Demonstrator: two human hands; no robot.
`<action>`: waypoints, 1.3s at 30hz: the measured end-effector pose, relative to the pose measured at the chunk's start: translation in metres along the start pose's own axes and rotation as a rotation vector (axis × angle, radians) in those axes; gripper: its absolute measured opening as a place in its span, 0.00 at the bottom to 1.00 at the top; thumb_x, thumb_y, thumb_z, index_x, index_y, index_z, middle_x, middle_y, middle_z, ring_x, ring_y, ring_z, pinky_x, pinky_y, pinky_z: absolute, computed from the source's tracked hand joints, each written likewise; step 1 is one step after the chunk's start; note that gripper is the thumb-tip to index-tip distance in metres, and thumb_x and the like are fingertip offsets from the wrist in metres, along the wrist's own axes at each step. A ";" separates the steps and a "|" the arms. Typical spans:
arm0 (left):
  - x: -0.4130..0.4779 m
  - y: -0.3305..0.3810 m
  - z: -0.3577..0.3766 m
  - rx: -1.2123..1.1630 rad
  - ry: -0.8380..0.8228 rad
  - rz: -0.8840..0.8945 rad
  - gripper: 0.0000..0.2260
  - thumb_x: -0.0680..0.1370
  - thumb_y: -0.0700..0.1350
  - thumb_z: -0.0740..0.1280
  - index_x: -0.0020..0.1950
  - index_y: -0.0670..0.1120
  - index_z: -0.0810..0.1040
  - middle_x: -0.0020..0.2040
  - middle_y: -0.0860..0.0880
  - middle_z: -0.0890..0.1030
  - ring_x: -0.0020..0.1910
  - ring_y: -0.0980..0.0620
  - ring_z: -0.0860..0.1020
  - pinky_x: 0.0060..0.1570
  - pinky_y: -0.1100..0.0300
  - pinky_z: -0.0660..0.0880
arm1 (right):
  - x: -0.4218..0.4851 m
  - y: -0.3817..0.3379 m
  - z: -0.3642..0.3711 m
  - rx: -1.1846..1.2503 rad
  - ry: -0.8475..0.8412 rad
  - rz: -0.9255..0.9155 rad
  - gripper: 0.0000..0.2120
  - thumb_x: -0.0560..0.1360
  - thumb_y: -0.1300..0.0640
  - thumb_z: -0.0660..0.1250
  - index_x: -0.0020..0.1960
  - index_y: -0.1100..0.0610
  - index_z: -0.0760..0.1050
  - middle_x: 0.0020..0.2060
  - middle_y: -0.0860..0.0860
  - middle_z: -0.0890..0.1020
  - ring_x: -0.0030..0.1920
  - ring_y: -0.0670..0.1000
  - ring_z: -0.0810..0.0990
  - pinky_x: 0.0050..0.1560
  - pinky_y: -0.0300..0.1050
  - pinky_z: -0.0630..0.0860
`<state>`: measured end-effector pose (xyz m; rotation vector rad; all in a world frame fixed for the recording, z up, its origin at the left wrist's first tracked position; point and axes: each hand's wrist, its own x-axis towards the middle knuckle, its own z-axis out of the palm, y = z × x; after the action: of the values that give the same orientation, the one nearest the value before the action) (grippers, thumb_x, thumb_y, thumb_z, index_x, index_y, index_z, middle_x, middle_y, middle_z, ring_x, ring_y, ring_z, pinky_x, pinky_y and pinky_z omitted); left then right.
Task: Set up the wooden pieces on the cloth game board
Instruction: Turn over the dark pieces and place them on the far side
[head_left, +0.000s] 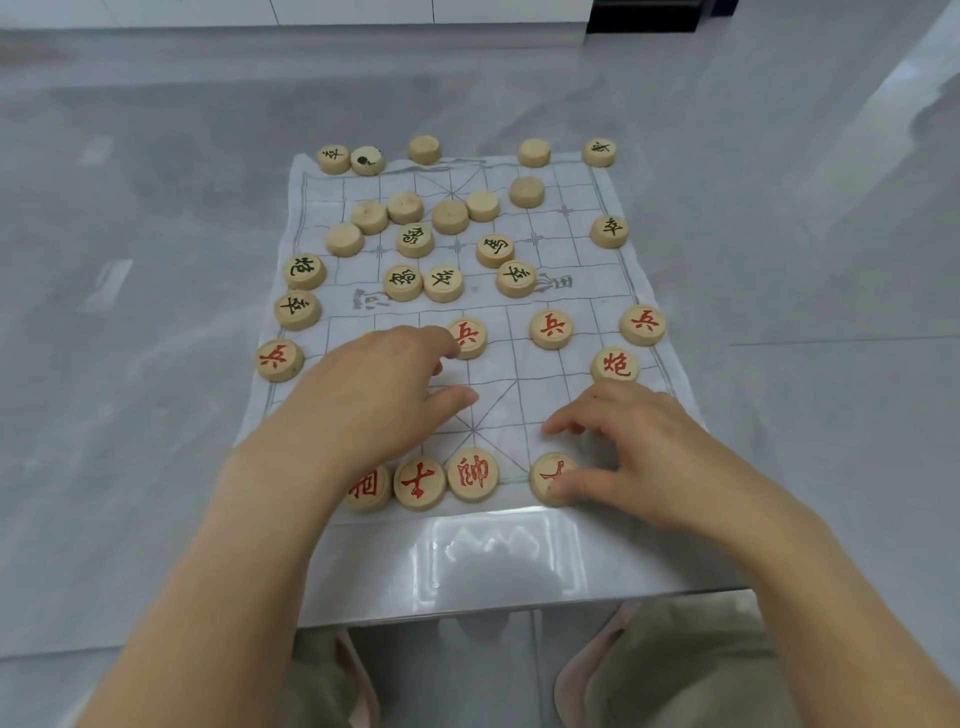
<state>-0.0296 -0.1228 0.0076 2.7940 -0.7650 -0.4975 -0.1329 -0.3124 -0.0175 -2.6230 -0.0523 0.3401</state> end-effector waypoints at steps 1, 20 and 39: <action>0.000 0.000 0.000 -0.001 0.001 -0.002 0.19 0.75 0.58 0.62 0.65 0.54 0.70 0.58 0.55 0.77 0.57 0.53 0.76 0.54 0.52 0.75 | -0.001 -0.001 0.000 -0.001 -0.014 0.010 0.23 0.67 0.40 0.70 0.60 0.41 0.71 0.50 0.40 0.70 0.50 0.40 0.64 0.57 0.38 0.61; -0.001 0.000 0.003 -0.004 0.012 0.012 0.19 0.75 0.59 0.62 0.65 0.55 0.69 0.58 0.56 0.77 0.56 0.53 0.75 0.53 0.53 0.75 | 0.004 -0.003 0.008 -0.048 -0.020 -0.019 0.28 0.66 0.39 0.69 0.63 0.39 0.65 0.54 0.38 0.69 0.56 0.42 0.65 0.62 0.41 0.62; -0.001 0.004 0.012 -0.001 -0.017 0.035 0.20 0.75 0.59 0.62 0.65 0.56 0.69 0.59 0.57 0.76 0.55 0.56 0.74 0.52 0.58 0.74 | 0.004 0.047 -0.044 0.116 0.469 0.260 0.03 0.72 0.48 0.68 0.45 0.44 0.75 0.39 0.43 0.76 0.41 0.42 0.74 0.38 0.29 0.65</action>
<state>-0.0365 -0.1275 -0.0021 2.7742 -0.8158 -0.5163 -0.1191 -0.3739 -0.0034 -2.5273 0.4533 -0.1876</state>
